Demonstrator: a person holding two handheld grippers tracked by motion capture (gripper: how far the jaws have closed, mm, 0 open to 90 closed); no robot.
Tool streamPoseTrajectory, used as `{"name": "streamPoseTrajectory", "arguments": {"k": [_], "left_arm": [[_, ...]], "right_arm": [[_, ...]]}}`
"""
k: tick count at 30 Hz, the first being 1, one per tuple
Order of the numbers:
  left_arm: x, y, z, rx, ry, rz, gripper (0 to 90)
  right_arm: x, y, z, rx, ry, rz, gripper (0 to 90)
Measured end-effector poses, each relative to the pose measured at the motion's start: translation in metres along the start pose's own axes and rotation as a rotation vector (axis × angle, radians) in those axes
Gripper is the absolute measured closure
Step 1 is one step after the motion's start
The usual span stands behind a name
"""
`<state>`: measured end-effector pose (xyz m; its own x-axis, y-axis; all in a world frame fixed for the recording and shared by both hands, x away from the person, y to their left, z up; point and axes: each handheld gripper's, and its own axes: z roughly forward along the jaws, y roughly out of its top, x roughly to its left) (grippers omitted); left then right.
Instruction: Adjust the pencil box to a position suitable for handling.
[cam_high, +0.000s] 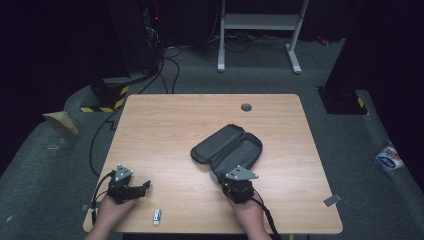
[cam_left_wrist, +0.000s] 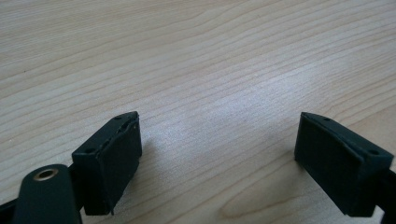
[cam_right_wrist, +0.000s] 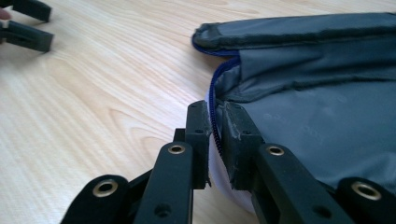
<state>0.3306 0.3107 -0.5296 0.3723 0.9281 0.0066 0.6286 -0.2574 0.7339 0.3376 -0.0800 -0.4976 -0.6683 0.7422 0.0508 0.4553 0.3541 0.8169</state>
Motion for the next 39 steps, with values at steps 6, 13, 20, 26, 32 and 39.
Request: {"name": "streamPoseTrajectory", "arguments": {"k": [6, 13, 20, 26, 32, 39], "left_arm": [[0.0, 0.0, 0.0, 0.0, 0.0, 0.0, 15.2], [0.0, 0.0, 0.0, 0.0, 0.0, 0.0, 15.2], [0.0, 0.0, 0.0, 0.0, 0.0, 0.0, 15.2], [0.0, 0.0, 0.0, 0.0, 0.0, 0.0, 15.2], [0.0, 0.0, 0.0, 0.0, 0.0, 0.0, 15.2], [0.0, 0.0, 0.0, 0.0, 0.0, 0.0, 15.2]], "right_arm": [[0.008, 0.002, 0.003, -0.005, 0.024, -0.003, 75.5], [-0.005, 0.007, -0.011, -0.04, -0.01, 0.018, 68.8], [-0.038, 0.01, -0.03, -0.056, -0.117, 0.05, 66.0], [-0.066, 0.012, -0.037, -0.049, -0.21, 0.064, 63.5], [-0.109, 0.011, -0.041, -0.008, -0.332, 0.102, 63.8], [-0.132, 0.016, -0.028, 0.028, -0.354, 0.125, 67.1]]}}
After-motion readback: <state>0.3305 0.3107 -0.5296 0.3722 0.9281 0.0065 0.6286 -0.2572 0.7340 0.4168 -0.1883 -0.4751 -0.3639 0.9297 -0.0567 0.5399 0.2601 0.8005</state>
